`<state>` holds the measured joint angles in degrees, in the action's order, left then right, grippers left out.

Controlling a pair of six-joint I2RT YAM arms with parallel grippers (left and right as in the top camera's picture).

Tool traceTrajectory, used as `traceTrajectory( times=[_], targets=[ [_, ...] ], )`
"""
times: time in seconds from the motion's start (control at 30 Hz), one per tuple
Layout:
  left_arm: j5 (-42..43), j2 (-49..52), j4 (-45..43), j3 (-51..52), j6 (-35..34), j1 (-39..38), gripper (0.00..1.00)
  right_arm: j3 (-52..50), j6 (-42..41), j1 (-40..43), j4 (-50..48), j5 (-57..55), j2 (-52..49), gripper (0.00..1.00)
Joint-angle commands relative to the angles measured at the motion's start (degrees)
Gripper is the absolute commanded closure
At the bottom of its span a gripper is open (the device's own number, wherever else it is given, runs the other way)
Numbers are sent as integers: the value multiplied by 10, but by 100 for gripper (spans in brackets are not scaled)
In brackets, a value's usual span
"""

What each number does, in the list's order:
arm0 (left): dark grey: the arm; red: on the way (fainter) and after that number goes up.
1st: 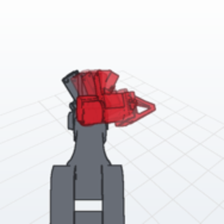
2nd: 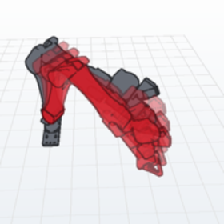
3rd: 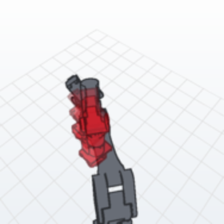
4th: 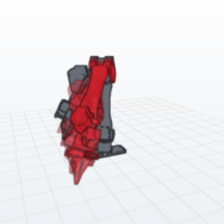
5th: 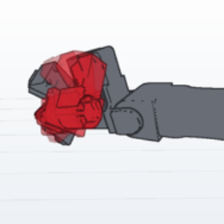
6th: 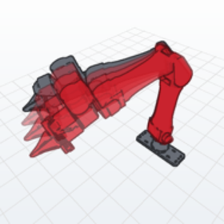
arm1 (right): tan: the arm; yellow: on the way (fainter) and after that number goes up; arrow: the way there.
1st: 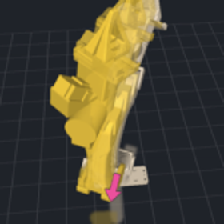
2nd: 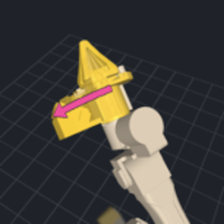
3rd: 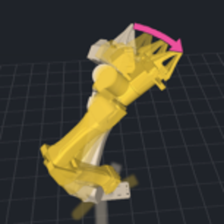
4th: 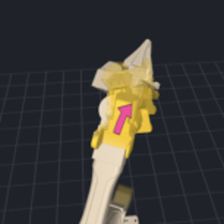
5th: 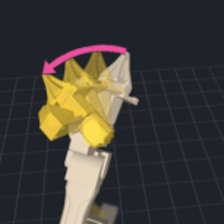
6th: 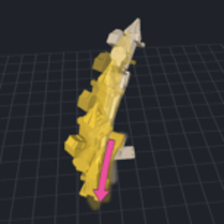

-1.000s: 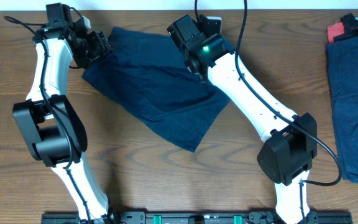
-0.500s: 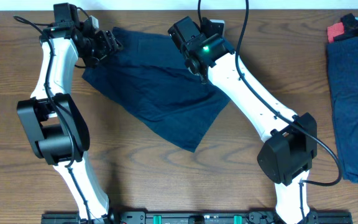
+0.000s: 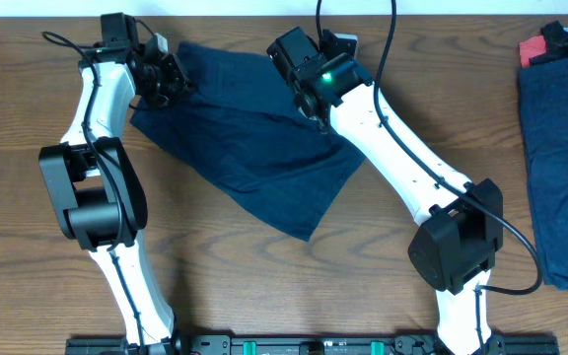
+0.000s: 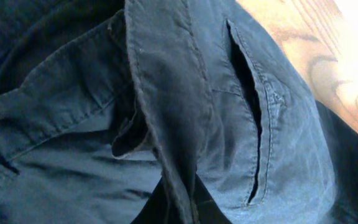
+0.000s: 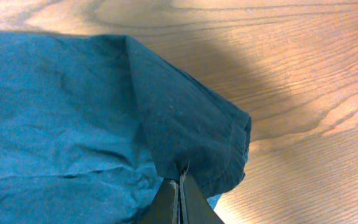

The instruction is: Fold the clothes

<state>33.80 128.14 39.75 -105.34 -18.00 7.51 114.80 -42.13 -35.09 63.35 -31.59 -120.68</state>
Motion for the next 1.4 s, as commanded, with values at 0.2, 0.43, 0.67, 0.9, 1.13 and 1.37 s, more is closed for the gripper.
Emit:
traceTrajectory(
  times=[0.2, 0.43, 0.67, 0.9, 1.13, 1.37],
  targets=[
    [3, -60, 7, 1, 3, 32, 94, 7, -13, -1, 21, -6, 19, 99],
    [-7, -115, 10, 1, 3, 67, 94, 7, -16, -13, 37, 14, 31, 99],
    [-97, -108, 50, 1, 26, 79, 94, 7, -22, -68, 42, 69, 45, 99],
    [-210, -106, 70, 1, 30, 88, 94, 3, -22, -138, 79, 73, 43, 99],
    [-242, -106, 83, 1, 30, 126, 93, -26, -42, -167, 82, 67, 43, 99],
    [-242, -106, 105, 1, 30, 160, 92, -95, -89, -166, 72, 73, 43, 99]
  ],
)
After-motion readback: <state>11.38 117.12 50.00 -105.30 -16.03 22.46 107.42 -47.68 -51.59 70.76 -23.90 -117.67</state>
